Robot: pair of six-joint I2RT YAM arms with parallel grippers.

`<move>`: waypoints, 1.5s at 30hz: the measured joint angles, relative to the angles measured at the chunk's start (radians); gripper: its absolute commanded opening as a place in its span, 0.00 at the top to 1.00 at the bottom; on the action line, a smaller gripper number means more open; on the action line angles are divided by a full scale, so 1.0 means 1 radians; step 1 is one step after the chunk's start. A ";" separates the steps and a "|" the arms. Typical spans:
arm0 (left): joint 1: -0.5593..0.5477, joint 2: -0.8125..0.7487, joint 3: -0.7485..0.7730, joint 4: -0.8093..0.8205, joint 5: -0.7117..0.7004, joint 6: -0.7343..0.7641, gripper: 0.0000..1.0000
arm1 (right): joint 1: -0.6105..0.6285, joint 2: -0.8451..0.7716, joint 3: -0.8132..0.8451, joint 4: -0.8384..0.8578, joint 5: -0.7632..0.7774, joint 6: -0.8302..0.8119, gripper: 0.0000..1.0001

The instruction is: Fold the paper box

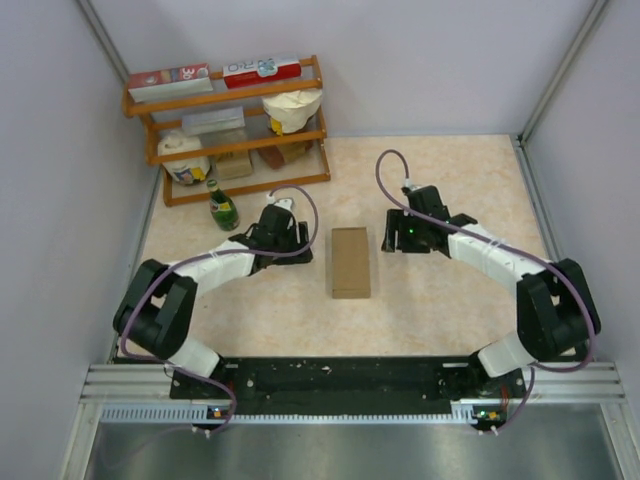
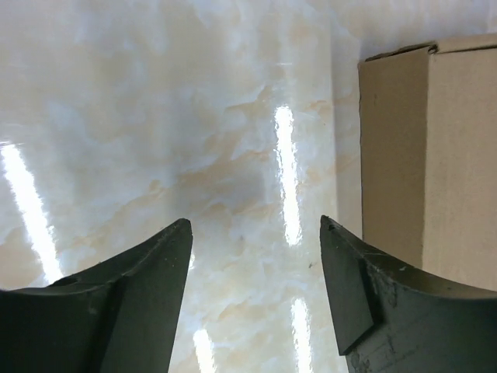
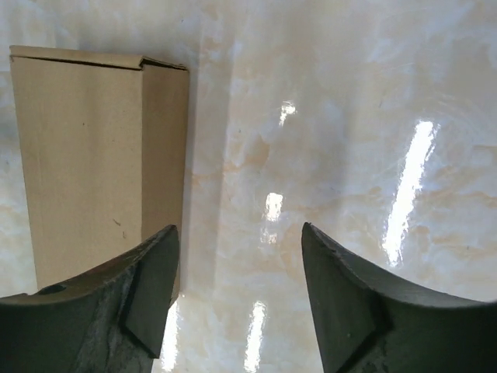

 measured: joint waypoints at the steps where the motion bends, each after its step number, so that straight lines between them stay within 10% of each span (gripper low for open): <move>1: 0.002 -0.022 -0.001 -0.014 -0.016 0.002 0.28 | 0.000 -0.018 -0.007 -0.006 0.005 0.002 0.32; 21: 0.004 -0.557 -0.285 0.014 -0.211 0.048 0.26 | 0.000 -0.500 -0.512 0.365 0.118 0.032 0.19; 45: 0.004 -0.589 -0.288 0.009 -0.250 0.079 0.25 | 0.000 -0.666 -0.748 0.826 0.289 -0.175 0.15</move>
